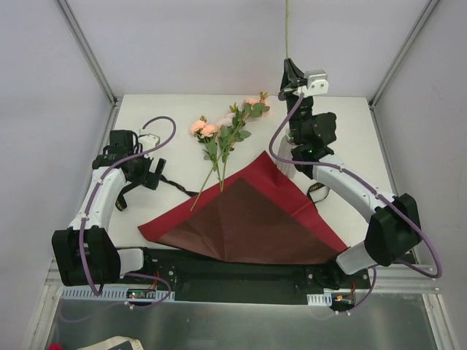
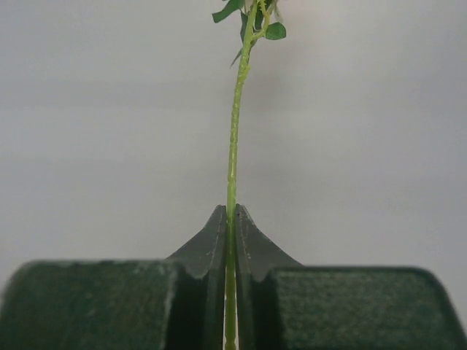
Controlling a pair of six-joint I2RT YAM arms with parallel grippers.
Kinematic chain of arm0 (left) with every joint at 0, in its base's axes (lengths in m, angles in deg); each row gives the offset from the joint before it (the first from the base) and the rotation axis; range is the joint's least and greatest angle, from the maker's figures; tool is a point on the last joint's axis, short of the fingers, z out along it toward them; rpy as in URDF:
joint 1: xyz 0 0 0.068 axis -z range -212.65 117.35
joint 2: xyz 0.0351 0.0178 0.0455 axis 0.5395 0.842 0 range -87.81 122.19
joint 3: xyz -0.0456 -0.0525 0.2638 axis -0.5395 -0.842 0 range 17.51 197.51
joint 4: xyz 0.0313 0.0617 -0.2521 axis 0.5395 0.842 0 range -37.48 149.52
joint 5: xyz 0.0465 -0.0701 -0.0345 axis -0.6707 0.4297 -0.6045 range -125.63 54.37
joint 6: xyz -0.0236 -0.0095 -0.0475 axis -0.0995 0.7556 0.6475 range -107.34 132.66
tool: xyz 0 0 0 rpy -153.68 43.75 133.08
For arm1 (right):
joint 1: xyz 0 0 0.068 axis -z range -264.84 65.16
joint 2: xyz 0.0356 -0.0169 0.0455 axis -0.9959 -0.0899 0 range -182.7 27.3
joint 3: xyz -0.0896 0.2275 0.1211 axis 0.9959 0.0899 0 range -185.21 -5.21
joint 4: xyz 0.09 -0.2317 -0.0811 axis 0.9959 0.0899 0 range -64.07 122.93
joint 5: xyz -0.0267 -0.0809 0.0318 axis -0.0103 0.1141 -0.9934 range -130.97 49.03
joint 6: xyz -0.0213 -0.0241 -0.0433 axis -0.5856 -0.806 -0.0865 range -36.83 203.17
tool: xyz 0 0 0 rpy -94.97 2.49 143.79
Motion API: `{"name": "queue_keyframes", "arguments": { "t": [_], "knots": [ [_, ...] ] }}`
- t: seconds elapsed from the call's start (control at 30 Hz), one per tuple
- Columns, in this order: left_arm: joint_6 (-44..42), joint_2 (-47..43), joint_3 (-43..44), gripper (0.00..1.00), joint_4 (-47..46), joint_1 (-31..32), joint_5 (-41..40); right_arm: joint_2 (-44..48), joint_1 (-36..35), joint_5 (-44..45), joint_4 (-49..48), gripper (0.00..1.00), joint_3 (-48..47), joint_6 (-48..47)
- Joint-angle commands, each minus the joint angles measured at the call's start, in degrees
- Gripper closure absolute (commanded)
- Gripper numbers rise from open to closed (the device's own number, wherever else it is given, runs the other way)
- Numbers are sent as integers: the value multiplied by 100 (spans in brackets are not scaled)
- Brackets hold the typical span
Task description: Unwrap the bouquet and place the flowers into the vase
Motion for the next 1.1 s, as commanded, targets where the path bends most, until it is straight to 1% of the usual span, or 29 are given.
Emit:
{"name": "queue_keyframes", "arguments": {
  "t": [0.0,0.03,0.07,0.1,0.13,0.17,0.2,0.23,0.3,0.33,0.37,0.4,0.43,0.5,0.53,0.63,0.73,0.9,1.0,1.03,1.07],
  "knots": [
    [-61,-177,206,1,-16,10,34,428,209,-479,-875,100,122,599],
    [-26,-203,267,1,10,10,234,480,218,-862,-701,100,192,757],
    [18,-194,424,1,46,10,393,611,218,-1118,-569,100,289,1255],
    [167,-177,539,1,142,10,551,682,200,-1364,-454,100,350,1555],
    [255,-168,688,1,212,1,709,744,148,-1793,-201,100,403,1880],
    [334,-142,968,1,265,1,1076,901,61,-1815,-50,100,578,2040],
    [466,-133,1093,1,318,10,1219,981,-80,-1989,99,100,693,2111],
    [519,-115,1207,1,362,10,1351,1060,-386,-1973,423,100,816,2060],
    [625,-115,1454,1,388,10,1458,1341,-695,-1877,767,100,1271,1998],
    [643,-124,1489,1,389,10,1449,1446,-975,-1502,1169,100,1448,2024],
    [643,-141,1489,1,389,10,1440,1639,-1091,-1368,1347,99,1598,2085],
    [608,-185,1455,1,389,1,1388,1737,-1205,-1210,1549,100,1747,2086],
    [581,-264,1393,1,389,10,1353,1842,-1415,-739,2047,100,2036,2190],
    [476,-395,1165,1,389,1,1283,2071,-1557,-507,2611,100,2257,2340],
    [424,-431,1086,1,389,1,1204,2115,-1697,-340,3171,99,2389,2471],
    [274,-537,813,1,380,1,1028,2247,-1970,3,4078,100,2644,2752],
    [177,-616,655,1,362,10,931,2283,-2181,293,4546,100,2820,2912],
    [151,-660,637,1,345,18,913,1870,-2252,189,4899,99,3146,3395],
    [107,-704,646,1,345,10,852,1457,-2287,-152,5048,100,3059,3439],
    [115,-695,637,1,345,10,843,1335,-2287,-267,5232,95,2962,3405],
    [98,-704,628,1,345,10,825,1072,-2296,-416,5373,86,2840,3317]
  ]
}}
